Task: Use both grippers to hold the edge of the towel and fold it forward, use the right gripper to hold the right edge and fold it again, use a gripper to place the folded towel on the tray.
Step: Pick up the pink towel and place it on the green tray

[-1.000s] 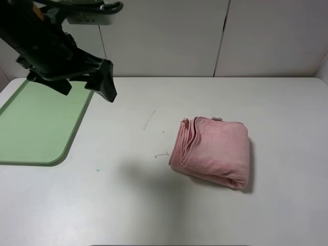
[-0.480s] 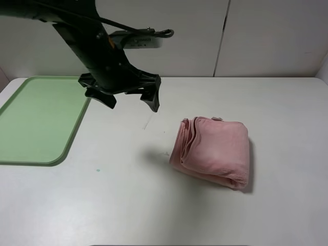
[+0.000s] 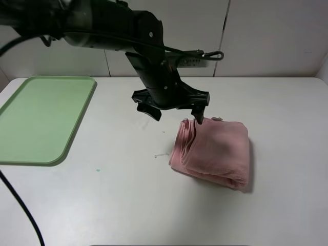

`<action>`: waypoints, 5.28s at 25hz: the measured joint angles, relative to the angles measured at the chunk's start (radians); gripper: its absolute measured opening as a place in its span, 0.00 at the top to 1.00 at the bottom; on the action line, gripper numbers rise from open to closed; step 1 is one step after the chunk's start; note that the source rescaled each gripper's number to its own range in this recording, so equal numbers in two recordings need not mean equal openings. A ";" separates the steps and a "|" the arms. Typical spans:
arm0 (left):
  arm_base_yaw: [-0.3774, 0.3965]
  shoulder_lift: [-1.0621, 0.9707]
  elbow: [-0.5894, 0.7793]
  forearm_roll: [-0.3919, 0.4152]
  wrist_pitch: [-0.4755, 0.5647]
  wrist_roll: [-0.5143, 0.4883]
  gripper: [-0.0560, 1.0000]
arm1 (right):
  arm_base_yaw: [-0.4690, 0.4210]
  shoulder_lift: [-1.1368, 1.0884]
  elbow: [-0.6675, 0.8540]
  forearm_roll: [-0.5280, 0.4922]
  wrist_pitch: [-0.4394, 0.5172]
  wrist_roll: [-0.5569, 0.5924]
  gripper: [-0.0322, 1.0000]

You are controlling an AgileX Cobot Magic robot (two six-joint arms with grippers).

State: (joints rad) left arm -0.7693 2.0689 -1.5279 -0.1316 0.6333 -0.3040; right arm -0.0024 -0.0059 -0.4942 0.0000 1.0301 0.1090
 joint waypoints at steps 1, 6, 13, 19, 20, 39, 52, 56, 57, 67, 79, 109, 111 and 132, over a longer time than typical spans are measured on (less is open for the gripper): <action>-0.008 0.021 -0.012 -0.005 -0.001 -0.009 0.00 | 0.000 0.000 0.000 0.000 0.000 0.000 0.00; -0.033 0.090 -0.037 -0.026 -0.005 -0.039 0.00 | 0.000 0.000 0.000 0.000 0.000 0.000 0.00; -0.035 0.158 -0.037 -0.049 -0.047 -0.046 0.00 | 0.000 0.000 0.000 0.000 0.000 0.000 0.00; -0.035 0.207 -0.037 -0.078 -0.119 -0.046 0.00 | 0.000 0.000 0.000 0.000 0.000 0.000 0.00; -0.036 0.212 -0.037 -0.078 -0.131 -0.046 0.00 | 0.000 0.000 0.000 0.000 0.000 0.000 0.00; -0.055 0.233 -0.040 -0.106 -0.229 -0.046 0.28 | 0.000 0.000 0.000 0.000 0.000 0.000 0.00; -0.056 0.233 -0.040 -0.120 -0.224 -0.047 0.80 | 0.000 0.000 0.000 0.000 0.000 0.000 0.00; -0.056 0.228 -0.047 -0.122 -0.209 -0.047 0.80 | 0.000 0.000 0.000 0.000 0.000 0.000 0.00; -0.056 0.222 -0.048 -0.122 -0.200 -0.047 0.80 | 0.000 0.000 0.000 0.000 0.000 0.000 0.00; -0.037 0.112 -0.048 -0.064 -0.058 -0.047 0.80 | 0.000 0.000 0.000 0.000 0.000 0.000 0.00; 0.046 -0.035 -0.048 0.043 0.092 -0.043 0.80 | 0.000 0.000 0.000 0.000 0.000 0.000 0.00; 0.515 -0.165 -0.048 0.084 0.303 0.119 0.80 | 0.000 -0.001 0.000 0.000 0.000 0.000 0.00; 0.547 -0.165 -0.048 0.084 0.303 0.124 0.80 | 0.000 -0.001 0.000 0.000 0.000 0.000 0.00; 0.802 -0.165 0.034 0.088 0.254 0.280 0.80 | 0.000 -0.001 0.000 0.000 0.000 0.000 0.00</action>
State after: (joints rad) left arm 0.0329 1.9035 -1.4936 -0.0440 0.8877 -0.0244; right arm -0.0024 -0.0067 -0.4942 0.0000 1.0301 0.1090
